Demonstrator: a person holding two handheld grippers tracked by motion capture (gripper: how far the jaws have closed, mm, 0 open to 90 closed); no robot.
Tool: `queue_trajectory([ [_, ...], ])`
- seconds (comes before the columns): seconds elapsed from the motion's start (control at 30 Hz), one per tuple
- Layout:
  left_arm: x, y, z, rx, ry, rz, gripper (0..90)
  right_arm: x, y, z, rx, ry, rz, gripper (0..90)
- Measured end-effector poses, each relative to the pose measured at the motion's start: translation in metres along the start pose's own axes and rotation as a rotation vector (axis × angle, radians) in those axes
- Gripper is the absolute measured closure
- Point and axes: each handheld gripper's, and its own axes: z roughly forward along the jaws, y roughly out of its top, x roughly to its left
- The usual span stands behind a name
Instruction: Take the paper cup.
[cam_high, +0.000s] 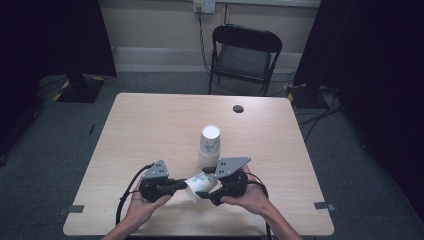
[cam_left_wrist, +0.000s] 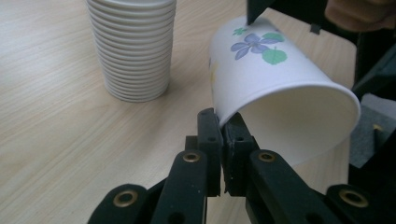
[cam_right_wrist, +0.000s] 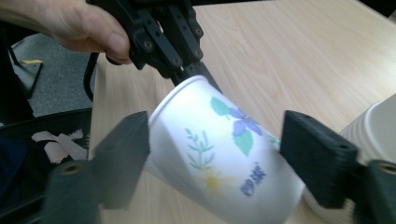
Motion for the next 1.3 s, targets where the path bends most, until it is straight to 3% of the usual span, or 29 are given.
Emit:
queue_trajectory([
  [0.23, 0.001, -0.001, -0.002, -0.017, -0.009, -0.039, 88.5, 0.004, -0.007, 0.006, 0.053, -0.009, -0.032, 19.4],
  [0.33, 0.002, 0.000, -0.001, -0.025, -0.035, -0.054, 88.7, 0.010, -0.009, 0.005, 0.084, -0.043, -0.073, 16.3],
  [0.53, 0.001, 0.000, -0.001, -0.038, -0.061, -0.078, 88.6, 0.018, -0.013, 0.011, 0.098, -0.060, -0.129, 12.6],
  [0.8, -0.001, 0.003, 0.000, -0.057, -0.081, -0.096, 88.6, 0.026, -0.015, 0.021, 0.143, -0.113, -0.185, 13.9],
  [0.93, 0.001, 0.003, -0.002, -0.072, -0.073, -0.106, 88.3, 0.024, -0.016, 0.025, 0.122, -0.111, -0.156, 16.8],
  [1.07, 0.000, 0.001, -0.002, -0.079, -0.069, -0.098, 86.7, 0.023, -0.019, 0.028, 0.095, -0.070, -0.106, 22.1],
  [1.3, 0.000, 0.002, -0.003, -0.072, -0.067, -0.097, 87.9, 0.023, -0.019, 0.031, 0.078, -0.048, -0.064, 22.1],
])
